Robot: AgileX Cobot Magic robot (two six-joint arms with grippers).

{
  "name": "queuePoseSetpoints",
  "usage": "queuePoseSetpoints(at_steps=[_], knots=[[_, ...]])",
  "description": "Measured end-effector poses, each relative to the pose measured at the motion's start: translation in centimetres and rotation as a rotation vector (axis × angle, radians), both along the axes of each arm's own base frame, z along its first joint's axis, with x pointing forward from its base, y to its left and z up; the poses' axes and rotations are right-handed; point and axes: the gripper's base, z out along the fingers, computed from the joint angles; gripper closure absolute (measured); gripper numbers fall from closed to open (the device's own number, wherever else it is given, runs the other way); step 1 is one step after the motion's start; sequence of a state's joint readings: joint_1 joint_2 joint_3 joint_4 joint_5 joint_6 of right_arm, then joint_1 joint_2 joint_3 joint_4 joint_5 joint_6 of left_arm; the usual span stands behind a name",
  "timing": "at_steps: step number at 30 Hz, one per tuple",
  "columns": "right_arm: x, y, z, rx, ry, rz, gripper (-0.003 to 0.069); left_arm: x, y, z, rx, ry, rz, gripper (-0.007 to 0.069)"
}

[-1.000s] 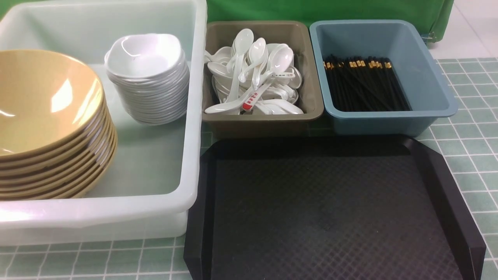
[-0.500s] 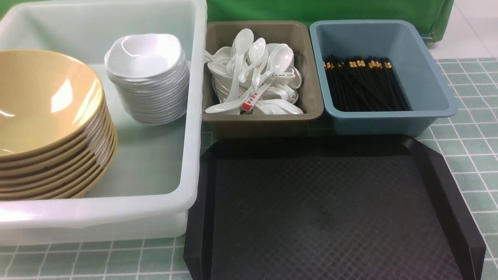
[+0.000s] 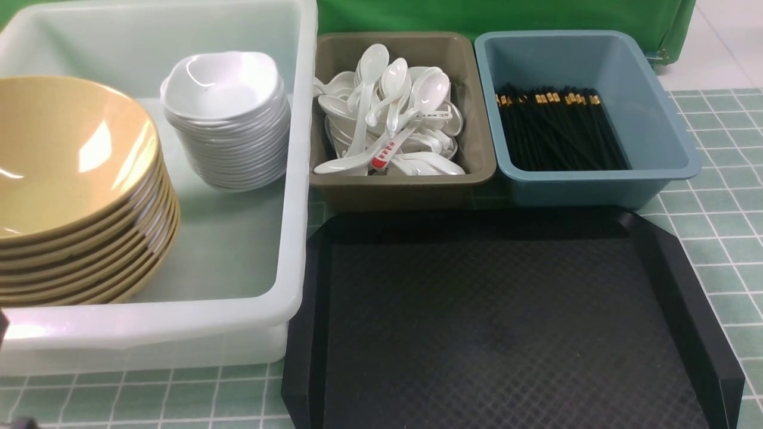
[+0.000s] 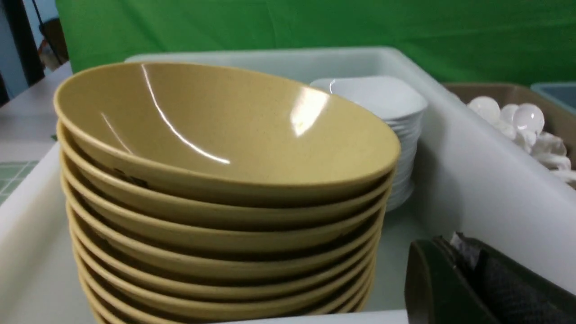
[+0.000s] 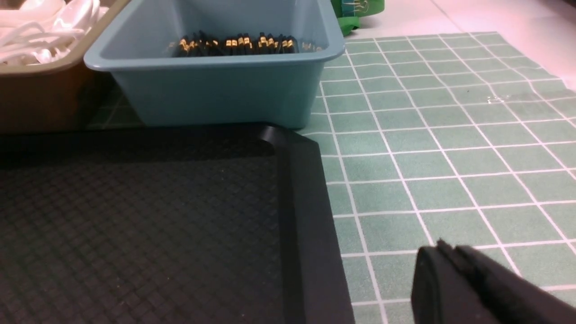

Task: On blue table put chopsticks spoon bowls plates into blue grey white boxes.

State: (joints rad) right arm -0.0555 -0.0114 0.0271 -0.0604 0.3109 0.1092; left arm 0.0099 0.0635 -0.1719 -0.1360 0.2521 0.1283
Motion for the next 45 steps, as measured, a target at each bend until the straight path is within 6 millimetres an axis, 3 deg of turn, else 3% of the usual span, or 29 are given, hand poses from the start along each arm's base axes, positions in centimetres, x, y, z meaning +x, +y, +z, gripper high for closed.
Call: queuePoseSetpoints(at_steps=[6, 14, 45], knots=[[0.0, 0.0, 0.0, 0.000, 0.000, 0.000, 0.0582, 0.7, 0.2, -5.0, -0.049, 0.047, 0.018, 0.0637], [0.0, 0.0, 0.0, 0.001, 0.001, 0.000, 0.0580, 0.1, 0.1, -6.8, -0.015, 0.180, 0.006, 0.0637], [0.0, 0.0, 0.0, 0.001, 0.002, 0.000, 0.0559, 0.1, 0.1, -6.8, -0.012, 0.182, 0.016, 0.0637]])
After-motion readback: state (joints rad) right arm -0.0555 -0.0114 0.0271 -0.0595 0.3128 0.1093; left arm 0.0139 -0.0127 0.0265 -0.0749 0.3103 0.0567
